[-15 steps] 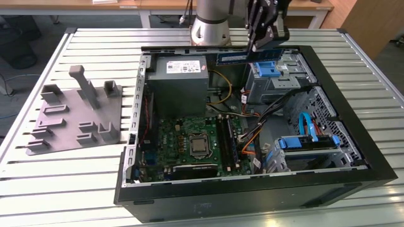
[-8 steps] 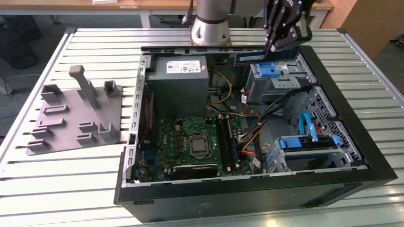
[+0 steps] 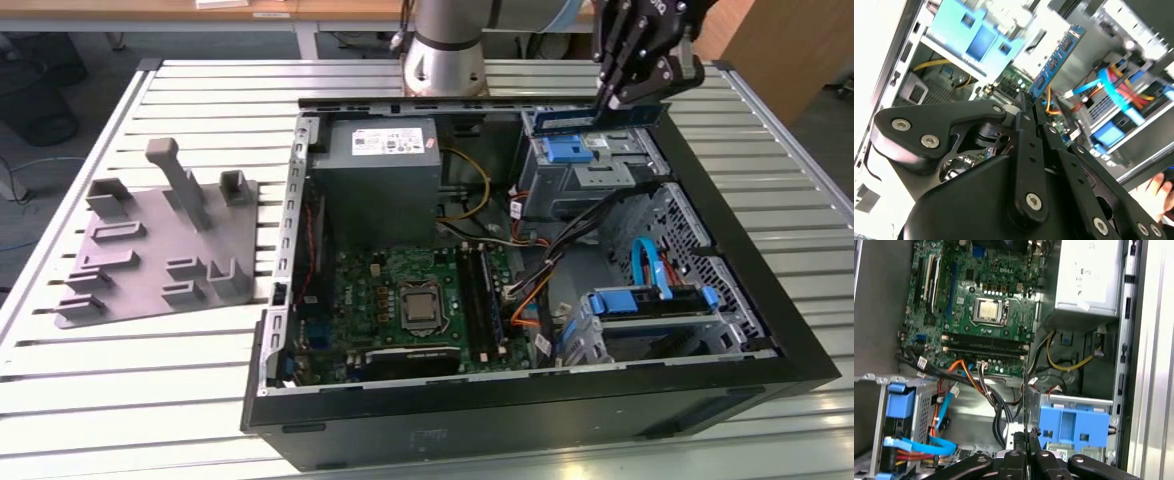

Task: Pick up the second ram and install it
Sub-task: 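Insert the second ram into the second slot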

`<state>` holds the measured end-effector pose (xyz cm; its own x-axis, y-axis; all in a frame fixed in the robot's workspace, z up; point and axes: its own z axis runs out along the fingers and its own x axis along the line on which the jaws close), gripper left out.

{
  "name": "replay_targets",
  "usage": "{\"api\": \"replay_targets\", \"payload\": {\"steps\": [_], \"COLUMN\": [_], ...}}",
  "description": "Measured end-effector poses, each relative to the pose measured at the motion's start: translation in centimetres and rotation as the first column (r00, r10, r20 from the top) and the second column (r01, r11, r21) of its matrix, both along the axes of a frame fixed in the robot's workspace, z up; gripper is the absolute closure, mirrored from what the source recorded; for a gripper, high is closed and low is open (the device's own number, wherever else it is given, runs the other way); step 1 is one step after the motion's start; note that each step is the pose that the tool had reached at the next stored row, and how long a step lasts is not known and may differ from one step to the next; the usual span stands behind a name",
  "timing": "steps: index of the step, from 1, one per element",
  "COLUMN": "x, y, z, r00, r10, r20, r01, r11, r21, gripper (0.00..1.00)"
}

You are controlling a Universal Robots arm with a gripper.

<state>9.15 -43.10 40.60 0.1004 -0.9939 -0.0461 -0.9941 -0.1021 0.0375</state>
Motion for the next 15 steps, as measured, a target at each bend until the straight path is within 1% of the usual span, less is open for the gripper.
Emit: {"api": "replay_targets", "payload": {"steps": [11,12,15], "x": [4.8,5.1,5.1], "y": [0.00,0.00,0.01], "z": [-0.06,-0.07,-0.07], "r00": [1.0000,1.0000,1.0000], "r10": [0.000,0.000,0.000], "r20": [-0.0013,-0.0014,-0.0014], "r01": [0.000,0.000,0.000], "r11": [1.0000,1.0000,1.0000], "r21": [0.0000,0.0001,0.0005], "gripper": [0.86,0.86,0.86]}}
